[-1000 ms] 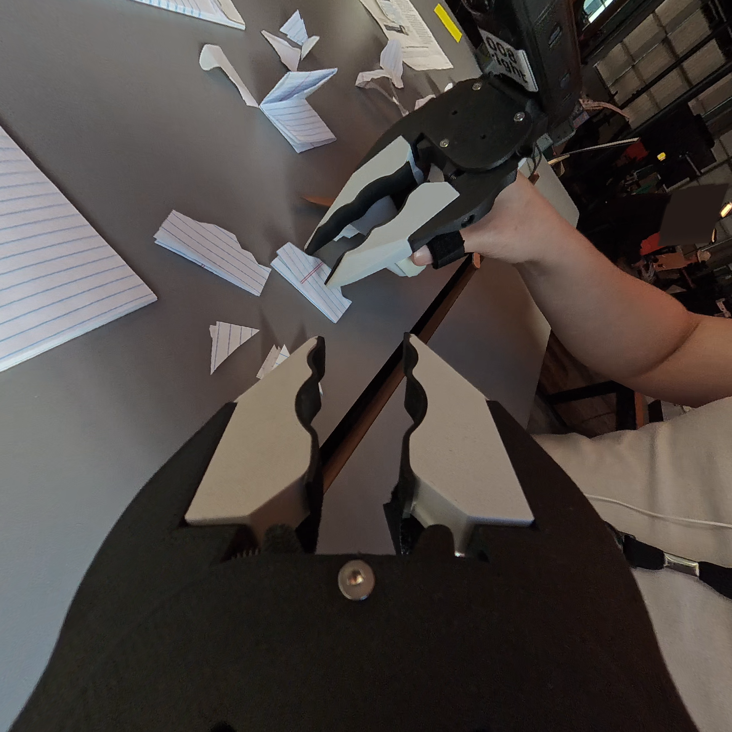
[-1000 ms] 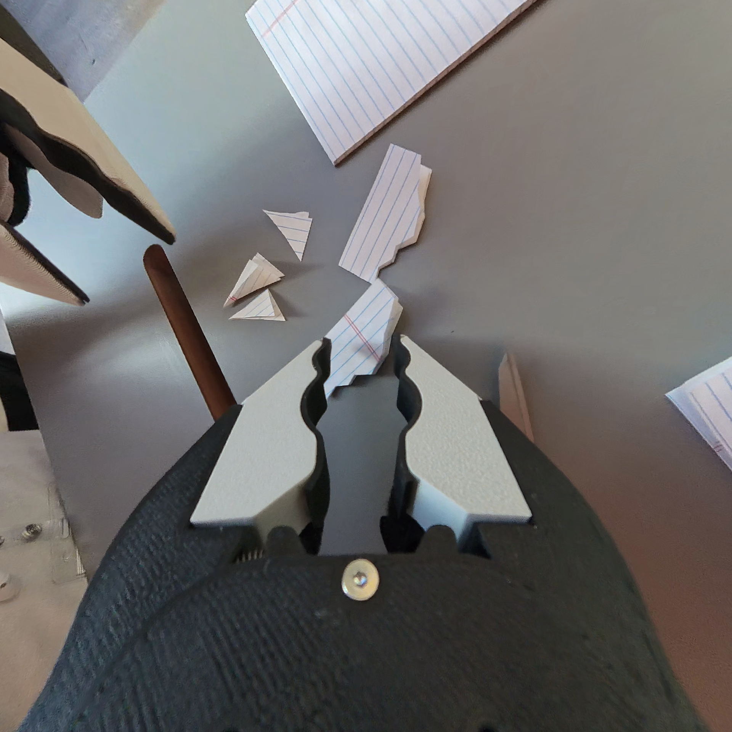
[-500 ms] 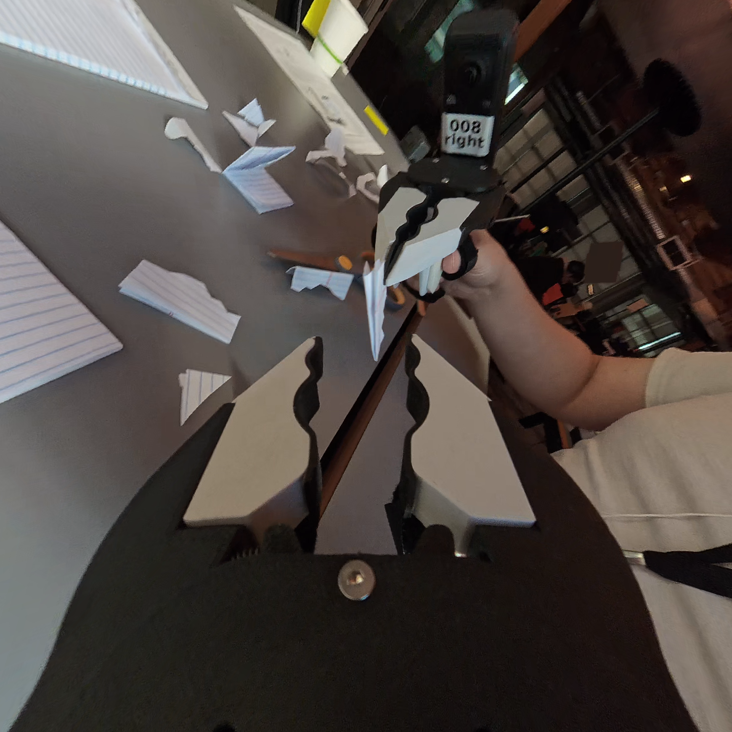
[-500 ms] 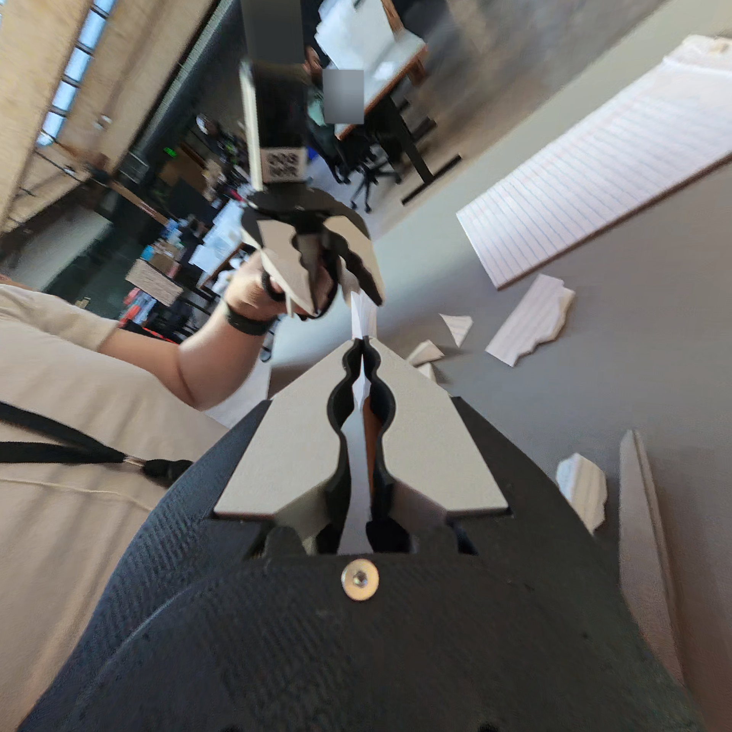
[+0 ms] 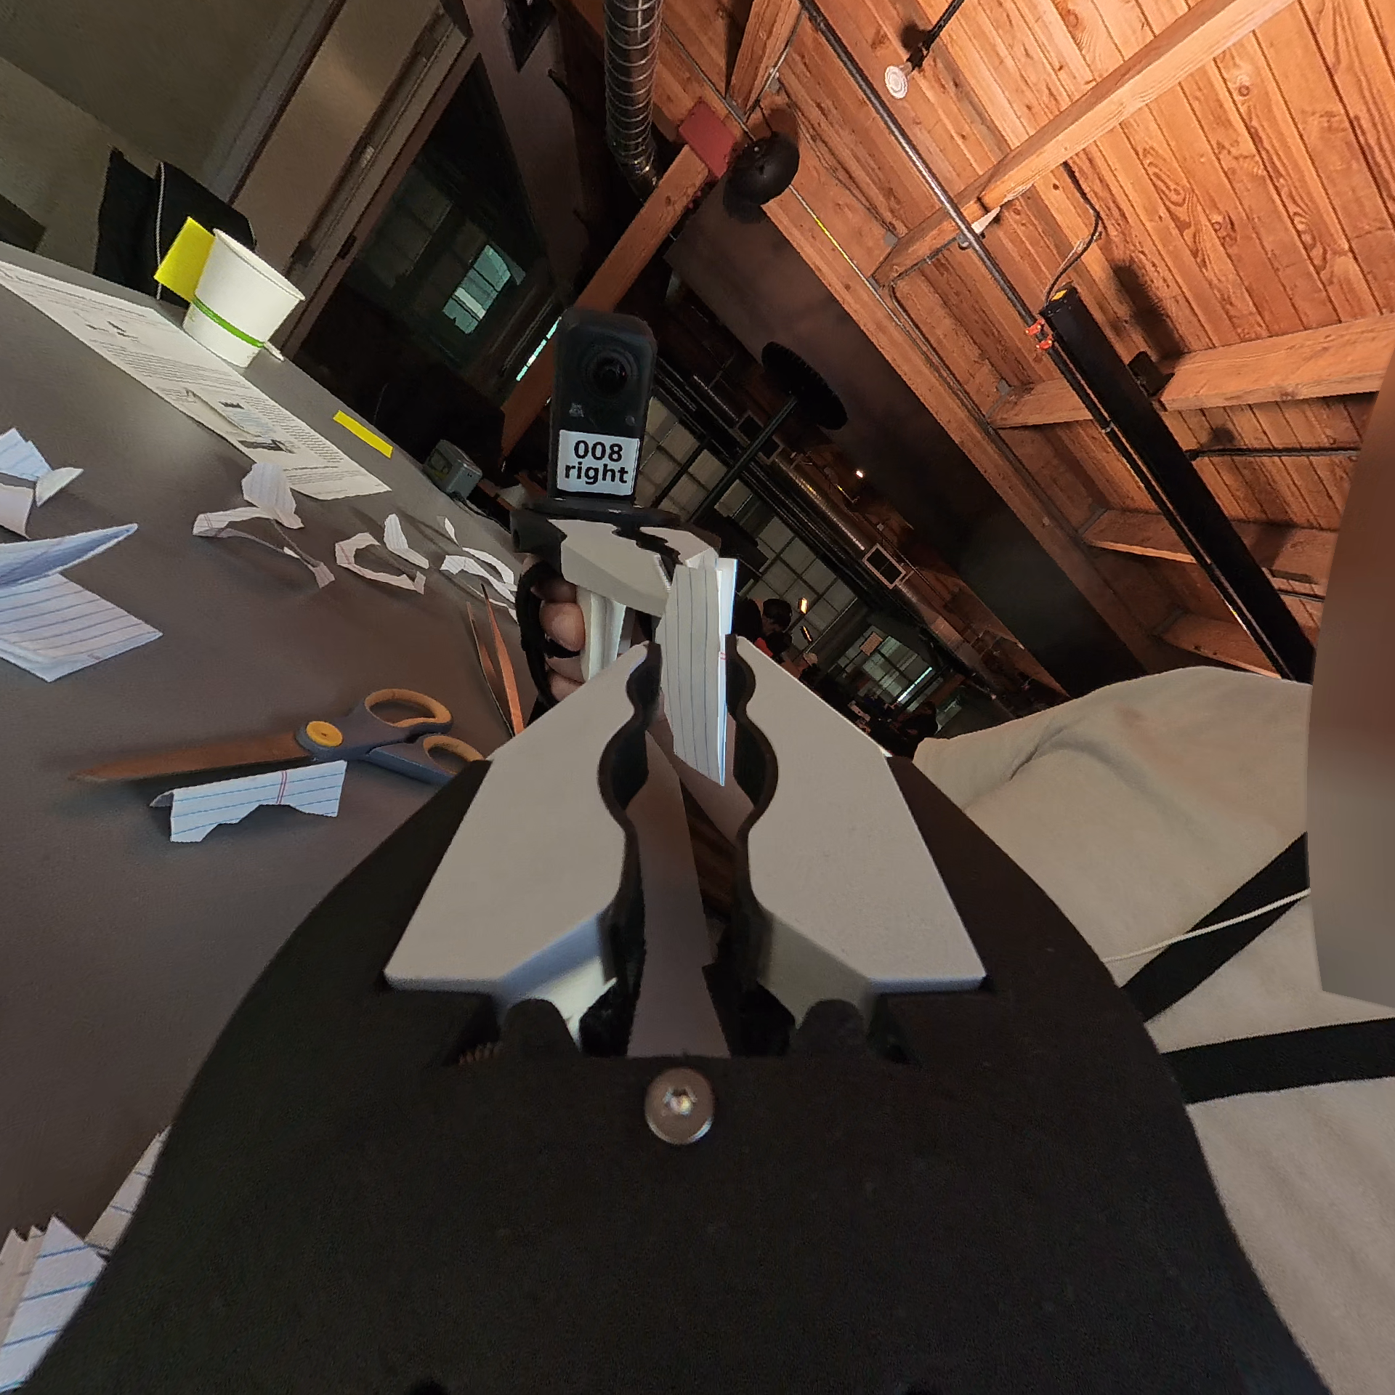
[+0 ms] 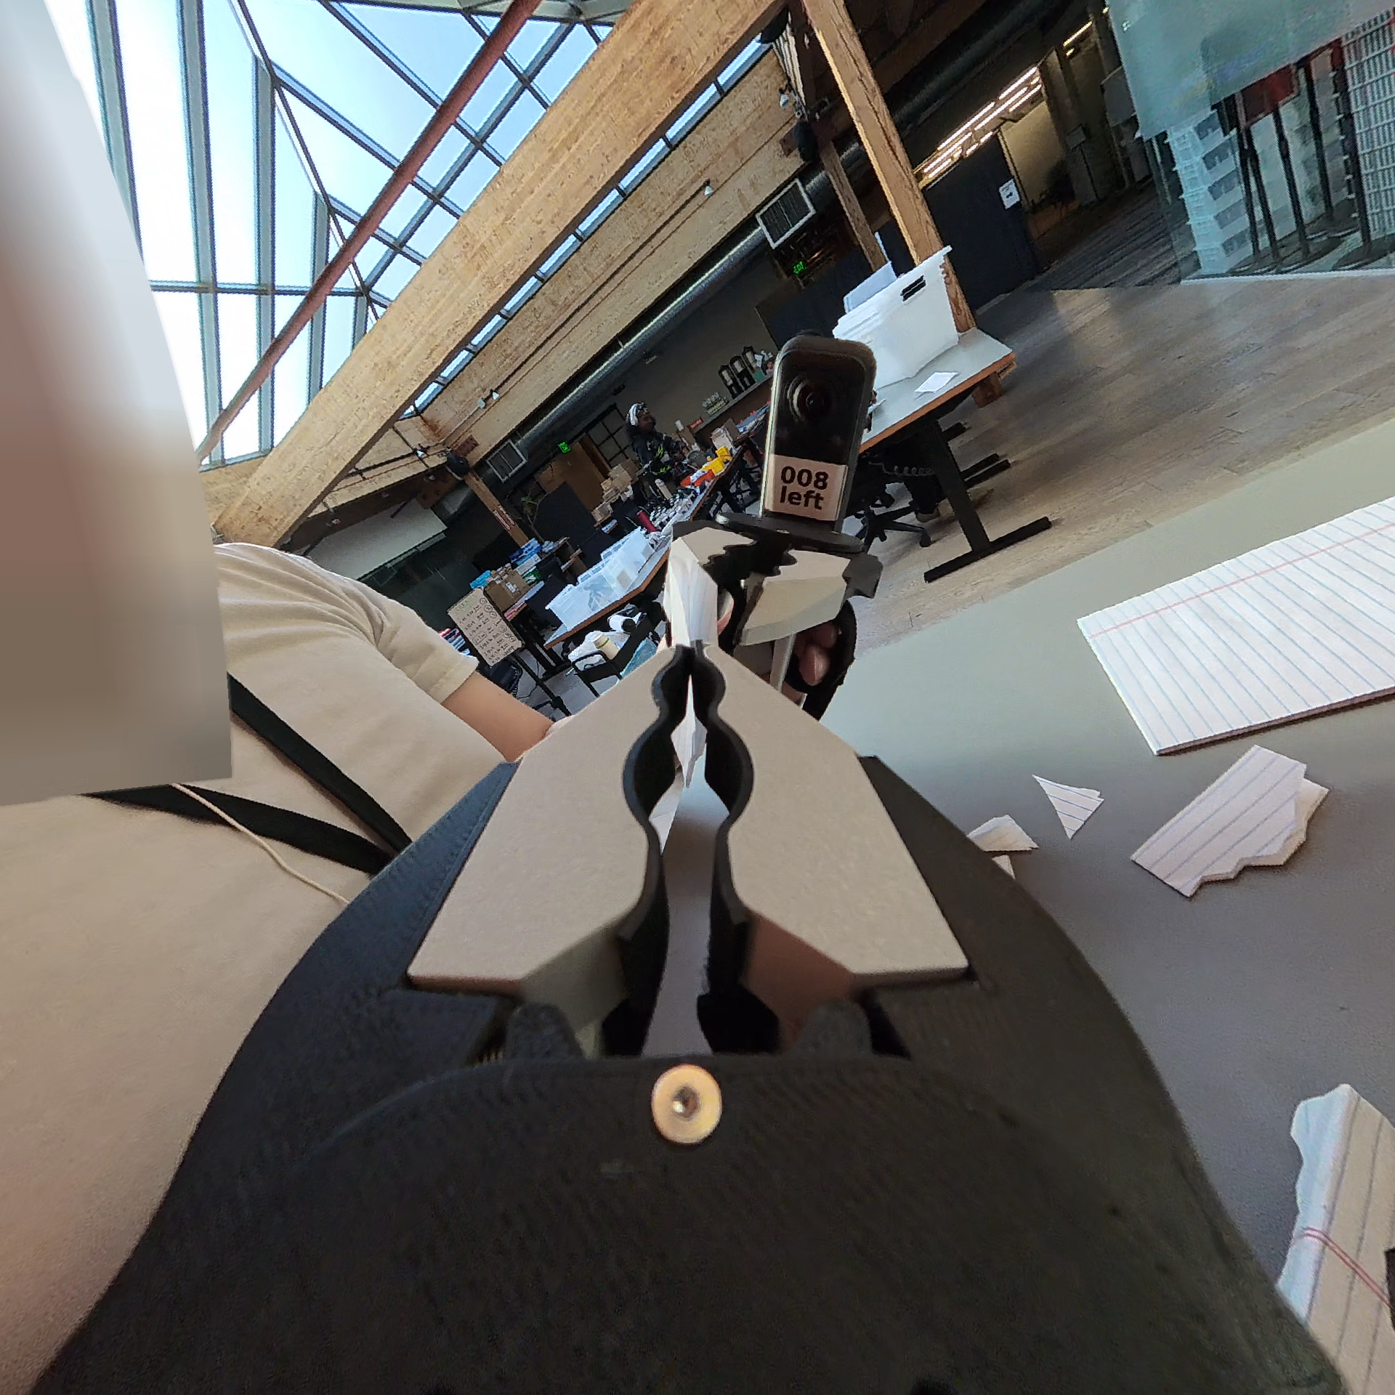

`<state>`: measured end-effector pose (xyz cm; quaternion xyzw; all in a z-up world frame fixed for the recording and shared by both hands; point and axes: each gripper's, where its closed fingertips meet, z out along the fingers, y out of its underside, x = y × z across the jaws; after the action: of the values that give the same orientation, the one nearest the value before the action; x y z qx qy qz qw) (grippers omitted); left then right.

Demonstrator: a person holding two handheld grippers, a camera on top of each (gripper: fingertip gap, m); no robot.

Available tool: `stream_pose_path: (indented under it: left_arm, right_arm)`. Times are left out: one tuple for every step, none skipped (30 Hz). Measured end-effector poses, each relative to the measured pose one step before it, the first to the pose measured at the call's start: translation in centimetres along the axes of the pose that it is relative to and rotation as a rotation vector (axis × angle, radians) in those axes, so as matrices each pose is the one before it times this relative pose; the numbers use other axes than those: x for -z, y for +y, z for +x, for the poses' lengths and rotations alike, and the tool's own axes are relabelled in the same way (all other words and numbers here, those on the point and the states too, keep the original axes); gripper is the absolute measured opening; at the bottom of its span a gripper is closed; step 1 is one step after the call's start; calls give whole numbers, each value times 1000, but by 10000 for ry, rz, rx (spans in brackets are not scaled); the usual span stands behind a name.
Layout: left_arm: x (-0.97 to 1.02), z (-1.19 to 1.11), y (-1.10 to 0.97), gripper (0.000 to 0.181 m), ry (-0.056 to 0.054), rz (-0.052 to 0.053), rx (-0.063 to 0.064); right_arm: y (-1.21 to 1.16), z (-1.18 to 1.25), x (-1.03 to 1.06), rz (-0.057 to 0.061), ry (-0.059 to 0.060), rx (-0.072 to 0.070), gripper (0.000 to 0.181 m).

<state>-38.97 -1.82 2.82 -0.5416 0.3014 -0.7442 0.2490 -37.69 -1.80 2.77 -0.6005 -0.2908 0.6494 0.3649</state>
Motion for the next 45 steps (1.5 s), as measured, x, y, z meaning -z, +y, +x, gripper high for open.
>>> stream_pose_path:
  left_arm:
    - [-69,142,22,15,64,-64,42]
    - [-52,157,49,15,62,-69,30]
    - [-53,101,42,15,-12,-61,-21]
    - [-55,-6,57,13,-101,-69,-87]
    - [-62,-48,74,11,-138,-69,-123]
    - [-57,15,10,10,-88,-35,-104]
    - [-52,99,-14,8,-4,-11,-46]
    - [-55,159,-17,6,49,-17,1]
    - [-48,145,-6,2,51,-19,7]
    - [-58,105,13,0,8,-19,-14]
    - [-38,43,35,0,-49,-37,-55]
    - [-17,-7,44,0,-98,-52,-83]
    - [17,-70,11,0,-147,-48,-66]
    - [48,-128,-35,0,-176,-29,-32]
    - [53,-124,-36,0,-164,-5,5]
    - [9,-60,-27,0,-114,10,45]
    - [-20,-19,-15,0,-72,10,99]
    - [-20,-70,16,0,-70,-8,151]
    - [8,-141,47,0,-96,-24,146]
    - [60,-228,-2,0,-163,5,86]
    - [143,-266,-81,0,-199,60,15]
    - [187,-140,-125,0,-131,69,-25]
    - [229,-149,-140,0,-158,63,-17]
    - [294,-256,-259,0,-261,139,-48]
    - [304,-136,-367,0,-210,216,-116]
    - [291,45,-423,0,-99,231,-114]
    - [286,92,-464,0,-58,258,-51]
    - [276,154,-540,0,18,310,21]
    - [250,288,-547,0,142,311,105]
    - [204,335,-450,0,209,244,200]
    - [131,405,-351,0,273,196,265]
    - [69,498,-286,0,345,165,297]
    - [62,411,-261,0,281,169,262]
    - [44,254,-208,0,142,163,101]
    - [-20,226,19,0,81,18,-89]
    - [-66,173,233,0,3,-153,-217]
    - [-40,137,213,0,-96,-150,-359]
    - [30,283,34,0,-81,-65,-488]
    - [75,439,-30,0,-35,-82,-531]
    - [52,483,48,0,-36,-186,-562]
    - [18,491,192,0,-37,-318,-593]
    - [-18,456,313,0,-35,-409,-569]
    - [-18,398,341,0,-49,-418,-526]
    - [-22,376,293,0,-39,-340,-491]
    - [-21,379,192,0,-15,-225,-428]
  right_arm:
    - [32,-107,-19,-35,0,25,0]
    - [32,-3,-10,-33,53,28,0]
    - [35,-62,-12,-28,18,39,0]
    - [12,-193,-21,-15,-72,18,0]
    - [3,-131,-25,-11,-37,6,0]
    - [9,-62,-25,-9,1,20,0]
    - [-16,-140,-37,-11,-53,8,0]
    - [-7,-120,-46,-11,-38,-2,0]
    - [1,-52,-48,-25,1,13,0]
    - [11,-81,-45,-29,-22,29,0]
    - [-41,-87,-7,4,-44,14,0]
    - [-36,-19,21,8,8,14,0]
    - [43,62,10,-30,68,55,0]
    - [76,69,-20,-43,97,113,0]
    - [45,24,-41,-27,122,224,0]
    - [-27,-110,-75,-7,93,309,0]
    - [-58,-179,-82,-5,86,366,0]
    - [0,-155,-79,-56,109,396,0]
    - [35,-160,-68,-92,97,358,0]
    - [-43,-233,-28,-43,48,322,0]
    - [-184,-356,2,48,-27,313,0]
    - [-227,-324,34,71,6,277,0]
    - [-195,-144,69,53,113,285,0]
    - [2,-56,40,-52,153,252,0]
    - [360,-180,-35,-263,14,121,0]
    - [530,-550,-126,-353,-235,34,0]
    - [400,-702,-206,-236,-272,126,0]
    - [301,-707,-247,-136,-202,225,0]
    - [300,-512,-245,-145,-73,209,0]
    - [345,-277,-245,-156,49,199,1]
    - [373,-46,-219,-178,166,169,1]
    - [347,2,-211,-167,194,220,0]
    - [505,-384,-312,-287,-62,200,0]
    - [580,-238,-376,-394,29,125,0]
    - [528,46,-378,-408,188,139,0]
    - [330,-283,-262,-333,-33,151,0]
    - [48,-412,-42,-160,-152,85,0]
    - [-107,-46,216,-2,11,-113,0]
    - [-218,583,459,151,289,-386,1]
    - [-363,1085,614,341,509,-601,3]
    - [-616,1450,683,553,656,-819,5]
    - [-942,1276,577,767,522,-902,12]
    - [-1173,460,359,904,65,-816,18]
    - [-1157,-12,145,893,-171,-770,21]
    - [-779,-676,-179,676,-503,-505,27]
